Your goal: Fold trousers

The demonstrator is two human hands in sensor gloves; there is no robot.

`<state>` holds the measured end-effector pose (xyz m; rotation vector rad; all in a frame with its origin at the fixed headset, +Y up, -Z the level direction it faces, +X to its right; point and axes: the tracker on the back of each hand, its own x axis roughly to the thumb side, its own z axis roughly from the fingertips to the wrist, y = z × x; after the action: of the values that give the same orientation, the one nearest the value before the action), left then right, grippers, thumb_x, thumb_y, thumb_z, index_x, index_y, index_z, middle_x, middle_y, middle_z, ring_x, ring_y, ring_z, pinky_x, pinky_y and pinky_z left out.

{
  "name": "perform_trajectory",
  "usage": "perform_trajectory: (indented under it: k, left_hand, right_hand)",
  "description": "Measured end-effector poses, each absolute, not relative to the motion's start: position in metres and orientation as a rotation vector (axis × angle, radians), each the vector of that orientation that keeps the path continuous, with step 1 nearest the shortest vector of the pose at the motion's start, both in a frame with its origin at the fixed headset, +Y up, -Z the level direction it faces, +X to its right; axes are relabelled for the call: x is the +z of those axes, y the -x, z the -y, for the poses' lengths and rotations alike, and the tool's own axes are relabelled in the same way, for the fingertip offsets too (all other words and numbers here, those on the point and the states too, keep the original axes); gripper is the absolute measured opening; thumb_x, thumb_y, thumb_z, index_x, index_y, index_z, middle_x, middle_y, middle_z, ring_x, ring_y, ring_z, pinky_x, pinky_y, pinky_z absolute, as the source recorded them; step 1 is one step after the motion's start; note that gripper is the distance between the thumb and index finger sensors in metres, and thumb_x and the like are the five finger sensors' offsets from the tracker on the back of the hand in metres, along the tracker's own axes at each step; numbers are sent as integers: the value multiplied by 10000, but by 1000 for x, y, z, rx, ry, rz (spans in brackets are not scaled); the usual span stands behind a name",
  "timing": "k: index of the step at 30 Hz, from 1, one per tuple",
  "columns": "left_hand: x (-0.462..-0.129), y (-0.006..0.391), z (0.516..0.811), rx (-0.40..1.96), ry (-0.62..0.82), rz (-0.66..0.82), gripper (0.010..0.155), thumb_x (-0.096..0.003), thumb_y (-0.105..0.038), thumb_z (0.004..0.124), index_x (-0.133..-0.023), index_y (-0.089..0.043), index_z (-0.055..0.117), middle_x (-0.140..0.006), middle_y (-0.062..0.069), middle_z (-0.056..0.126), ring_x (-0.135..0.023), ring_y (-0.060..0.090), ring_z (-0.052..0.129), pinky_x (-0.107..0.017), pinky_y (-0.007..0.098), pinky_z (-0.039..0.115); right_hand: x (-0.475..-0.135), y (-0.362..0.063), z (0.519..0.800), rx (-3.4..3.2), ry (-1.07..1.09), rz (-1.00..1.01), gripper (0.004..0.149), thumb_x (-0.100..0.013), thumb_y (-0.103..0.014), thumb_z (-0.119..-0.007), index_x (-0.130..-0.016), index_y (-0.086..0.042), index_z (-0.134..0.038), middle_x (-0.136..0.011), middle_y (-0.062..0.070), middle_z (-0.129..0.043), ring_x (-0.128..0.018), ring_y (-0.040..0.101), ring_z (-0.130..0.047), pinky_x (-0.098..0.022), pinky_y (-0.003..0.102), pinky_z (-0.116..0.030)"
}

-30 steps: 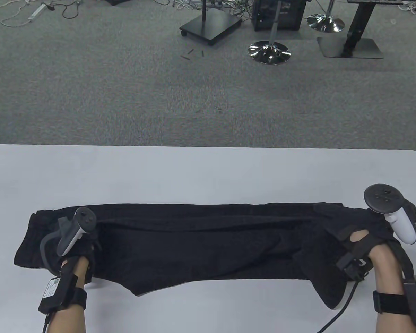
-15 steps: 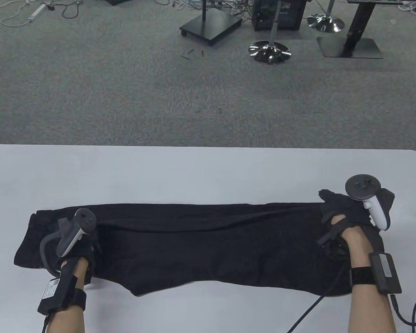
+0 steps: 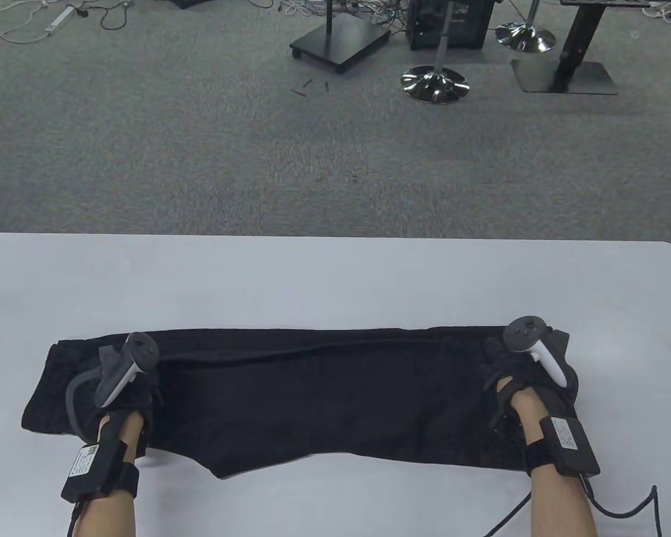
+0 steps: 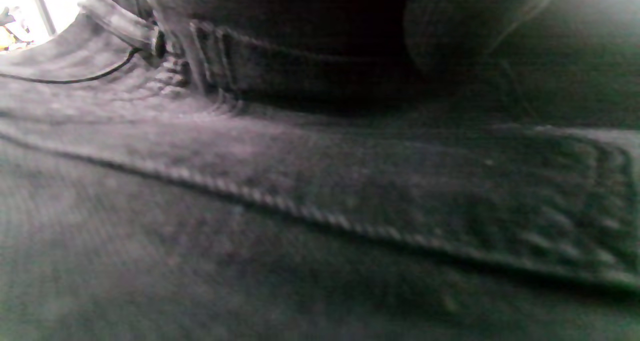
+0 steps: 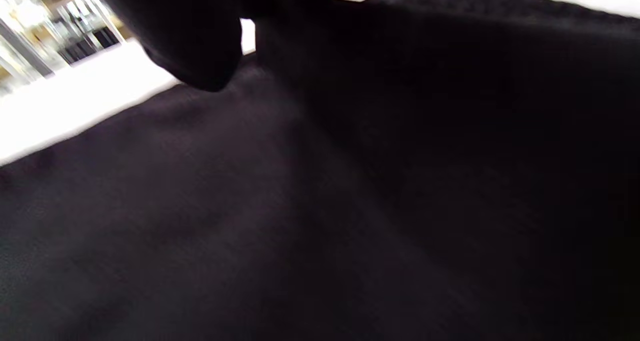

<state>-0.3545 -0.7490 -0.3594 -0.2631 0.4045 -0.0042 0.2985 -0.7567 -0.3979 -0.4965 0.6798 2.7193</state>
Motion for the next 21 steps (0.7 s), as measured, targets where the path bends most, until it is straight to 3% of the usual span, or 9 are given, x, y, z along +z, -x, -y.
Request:
perform_trajectory:
  k: [2,4,7,11,14,17,19,21]
  left_hand:
    - [-357,355,746,-22,290,-392,518,-527,-525,760,-1007,-338,813,-1035,-87,864,-1049,204,841,-865,517,488]
    - [-354,358,745,-19,310,-381,519,-528,-529,758,-1007,-339,813,-1034,-79,866,-1043,204,848,-863,518,496]
    - [-349,362,741,22,351,-360,518,-522,-524,774,-999,-329,829,-1023,-69,879,-1033,220,856,-861,520,498]
    - [-345,363,733,17,431,-295,511,-513,-522,802,-979,-318,857,-994,-62,914,-1003,224,899,-850,533,538]
    - [-341,362,726,19,393,-279,515,-513,-500,820,-993,-315,838,-1019,-58,883,-1025,238,869,-846,554,541]
    - [-339,360,722,-16,334,-261,513,-510,-496,824,-994,-325,833,-1026,-66,873,-1031,237,861,-846,557,546]
    - [-338,360,721,-26,294,-259,511,-509,-493,828,-993,-330,832,-1030,-74,868,-1037,232,855,-847,561,541]
    - [-338,362,721,-32,286,-267,517,-508,-498,827,-997,-332,827,-1037,-75,859,-1048,233,841,-851,567,529]
  right_hand:
    - [-394,-303,769,2734,553,-769,659,-514,-483,-768,-1047,-417,-385,-1175,-10,-297,-1104,351,-379,-764,650,-324]
    - [-389,-311,774,2681,551,-820,638,-522,-479,-758,-1041,-451,-389,-1169,-51,-260,-1111,281,-290,-771,624,-321]
    - [-383,-319,763,2655,554,-714,563,-512,-460,-776,-1027,-375,-565,-1151,8,-461,-1080,328,-472,-759,627,-392]
    - [-376,-322,746,2660,596,-956,524,-525,-477,-757,-1012,-311,-655,-1119,75,-587,-1032,369,-617,-747,630,-450]
    - [-378,-321,734,2676,599,-790,502,-518,-460,-772,-976,-259,-730,-1079,99,-676,-1009,385,-645,-745,633,-445]
    - [-381,-316,729,2688,566,-622,532,-516,-442,-781,-1003,-263,-665,-1086,87,-660,-1024,386,-606,-753,638,-416]
    - [-385,-311,731,2703,527,-546,578,-518,-414,-792,-1036,-319,-554,-1152,20,-492,-1087,361,-429,-776,646,-305]
    - [-390,-307,740,2666,466,-556,575,-519,-382,-799,-1034,-319,-552,-1155,-6,-483,-1099,339,-377,-778,645,-280]
